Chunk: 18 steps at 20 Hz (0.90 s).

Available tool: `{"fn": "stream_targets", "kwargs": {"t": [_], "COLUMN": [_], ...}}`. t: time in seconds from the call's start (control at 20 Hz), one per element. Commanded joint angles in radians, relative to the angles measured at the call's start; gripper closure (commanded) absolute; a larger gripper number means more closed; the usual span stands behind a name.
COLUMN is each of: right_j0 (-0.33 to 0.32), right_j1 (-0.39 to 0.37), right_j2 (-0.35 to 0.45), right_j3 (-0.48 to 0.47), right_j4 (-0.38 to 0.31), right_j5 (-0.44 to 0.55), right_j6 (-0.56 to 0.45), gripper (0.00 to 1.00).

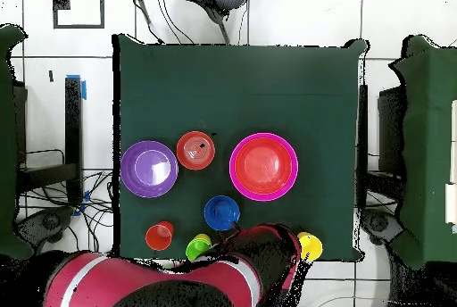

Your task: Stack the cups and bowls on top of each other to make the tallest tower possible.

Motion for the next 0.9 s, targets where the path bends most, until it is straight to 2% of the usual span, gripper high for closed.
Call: {"fn": "stream_targets", "kwargs": {"t": [0.05,0.4,0.9], "right_j0": [-0.018,-0.010,0.004], "right_j1": [0.006,0.043,0.077], "right_j2": [0.103,0.060,0.037], "right_j3": [-0.017,-0.029,-0.021], "right_j4": [0.088,0.129,0.172], "right_j5": [0.012,0.075,0.074], "right_j6": [-0.246,-0.253,-0.266], "gripper": [0.00,0.00,0.00]}}
